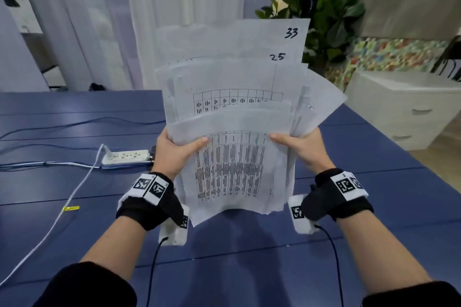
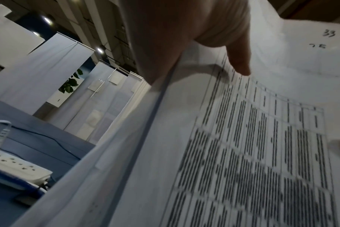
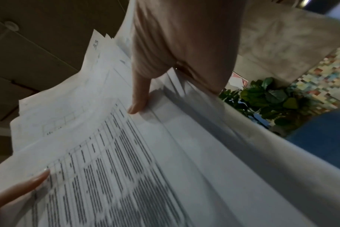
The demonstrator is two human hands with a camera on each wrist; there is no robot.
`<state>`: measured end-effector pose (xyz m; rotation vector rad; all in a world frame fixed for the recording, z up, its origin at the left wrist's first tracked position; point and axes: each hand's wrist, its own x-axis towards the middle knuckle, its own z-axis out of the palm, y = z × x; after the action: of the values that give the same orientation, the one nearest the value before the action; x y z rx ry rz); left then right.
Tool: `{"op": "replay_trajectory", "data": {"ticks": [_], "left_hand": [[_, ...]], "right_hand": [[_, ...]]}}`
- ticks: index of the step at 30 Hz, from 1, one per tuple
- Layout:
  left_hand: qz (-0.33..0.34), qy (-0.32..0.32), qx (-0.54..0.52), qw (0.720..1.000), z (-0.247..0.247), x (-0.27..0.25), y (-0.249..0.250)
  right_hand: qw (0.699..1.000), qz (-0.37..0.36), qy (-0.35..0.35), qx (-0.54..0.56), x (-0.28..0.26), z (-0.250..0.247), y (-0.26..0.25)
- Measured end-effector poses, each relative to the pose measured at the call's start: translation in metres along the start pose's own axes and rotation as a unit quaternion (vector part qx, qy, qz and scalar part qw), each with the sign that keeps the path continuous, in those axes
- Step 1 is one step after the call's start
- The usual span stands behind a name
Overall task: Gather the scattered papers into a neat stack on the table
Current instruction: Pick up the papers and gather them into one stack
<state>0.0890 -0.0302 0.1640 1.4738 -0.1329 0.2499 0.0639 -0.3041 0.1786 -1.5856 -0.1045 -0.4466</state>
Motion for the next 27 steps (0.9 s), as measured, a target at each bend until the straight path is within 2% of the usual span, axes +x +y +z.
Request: {"op": "replay_trajectory", "data": {"ticks": [8,13,19,22,25,27], "left_hand": [[-0.012,-0.009,0.007,1.000,-0.002,-0.003,-0.004],[-0.034,-0.010,0.028,0.999,0.003,-0.016,-0.023],[-0.048,0.019,0.019,0.998,0.023,-0.018,-0.024],[-0.053,0.044,0.001,0.998,0.016,-0.017,-0.027],[-0.070,0.012,0.031,0.997,0.011,-0.021,-0.041],[-0.071,0.023,0.044,0.996,0.015,-0.026,-0.042]], "right_hand": [[1.000,-0.017,-0.005,0.006,0.007,-0.004,-0.007],[0.999,-0.008,-0.047,-0.023,0.007,0.003,-0.013],[1.000,-0.013,0.008,0.006,0.008,0.011,-0.011],[0.999,0.037,0.008,0.005,0.004,0.004,0.011],[0.991,0.126,-0.035,-0.012,-0.009,0.010,0.039],[0.990,0.140,-0.021,-0.002,-0.015,0.023,0.046]]}}
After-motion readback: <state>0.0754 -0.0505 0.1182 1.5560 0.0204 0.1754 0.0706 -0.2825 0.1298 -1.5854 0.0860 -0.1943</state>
